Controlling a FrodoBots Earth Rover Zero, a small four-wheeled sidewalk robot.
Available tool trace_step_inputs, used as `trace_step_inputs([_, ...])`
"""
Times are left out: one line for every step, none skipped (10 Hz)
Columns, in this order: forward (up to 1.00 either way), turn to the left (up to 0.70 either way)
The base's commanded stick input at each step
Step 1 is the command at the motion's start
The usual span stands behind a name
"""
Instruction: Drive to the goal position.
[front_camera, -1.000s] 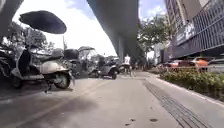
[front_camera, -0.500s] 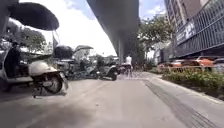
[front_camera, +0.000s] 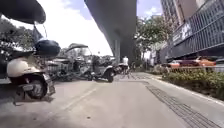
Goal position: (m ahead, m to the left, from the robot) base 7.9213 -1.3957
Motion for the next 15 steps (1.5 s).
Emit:
trace_step_inputs([0.7, 0.0])
trace_step_inputs([0.7, 0.0])
trace_step_inputs([0.7, 0.0])
trace_step_inputs([0.7, 0.0])
trace_step_inputs([0.7, 0.0])
trace_step_inputs([0.7, 0.0])
trace_step_inputs([0.7, 0.0])
trace_step_inputs([0.7, 0.0])
trace_step_inputs([0.7, 0.0])
trace_step_inputs([0.7, 0.0])
trace_step_inputs([0.7, 0.0])
trace_step_inputs([0.7, 0.0])
trace_step_inputs([0.7, 0.0])
trace_step_inputs([0.7, -0.11])
trace_step_inputs([0.7, -0.14])
